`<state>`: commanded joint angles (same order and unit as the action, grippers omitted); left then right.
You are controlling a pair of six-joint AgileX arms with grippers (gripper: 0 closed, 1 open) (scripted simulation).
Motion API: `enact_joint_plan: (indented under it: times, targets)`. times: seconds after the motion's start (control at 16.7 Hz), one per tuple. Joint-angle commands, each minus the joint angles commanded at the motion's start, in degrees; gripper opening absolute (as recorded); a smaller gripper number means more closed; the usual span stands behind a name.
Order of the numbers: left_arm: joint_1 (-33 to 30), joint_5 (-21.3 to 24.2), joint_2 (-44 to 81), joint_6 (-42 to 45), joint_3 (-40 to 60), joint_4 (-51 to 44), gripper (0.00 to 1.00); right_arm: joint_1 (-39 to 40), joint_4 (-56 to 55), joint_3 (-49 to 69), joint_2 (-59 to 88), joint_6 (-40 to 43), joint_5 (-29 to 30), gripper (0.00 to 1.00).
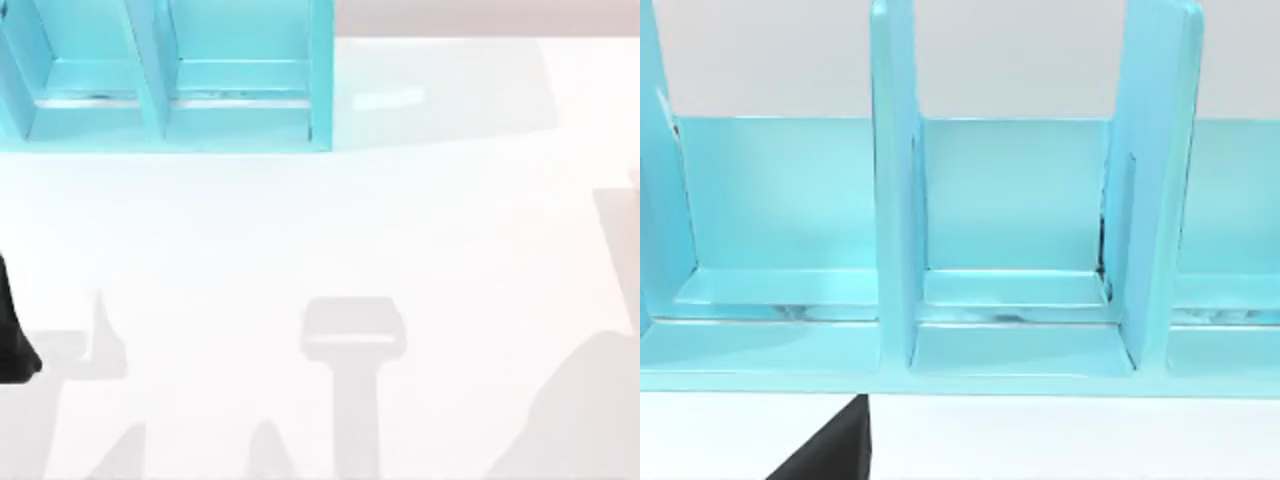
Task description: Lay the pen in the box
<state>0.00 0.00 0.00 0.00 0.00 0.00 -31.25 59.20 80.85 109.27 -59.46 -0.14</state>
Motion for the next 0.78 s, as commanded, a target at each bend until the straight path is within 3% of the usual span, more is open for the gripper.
enact_joint_plan:
  times: [0.54,0.78]
  targets:
    - [0.00,0.00,0.00,0.00,0.00,0.00,1.00,0.00,0.00,0.00,0.00,0.00,0.00,0.98]
    - [0.00,0.00,0.00,0.00,0.00,0.00,1.00,0.00,0.00,0.00,0.00,0.00,0.00,1.00]
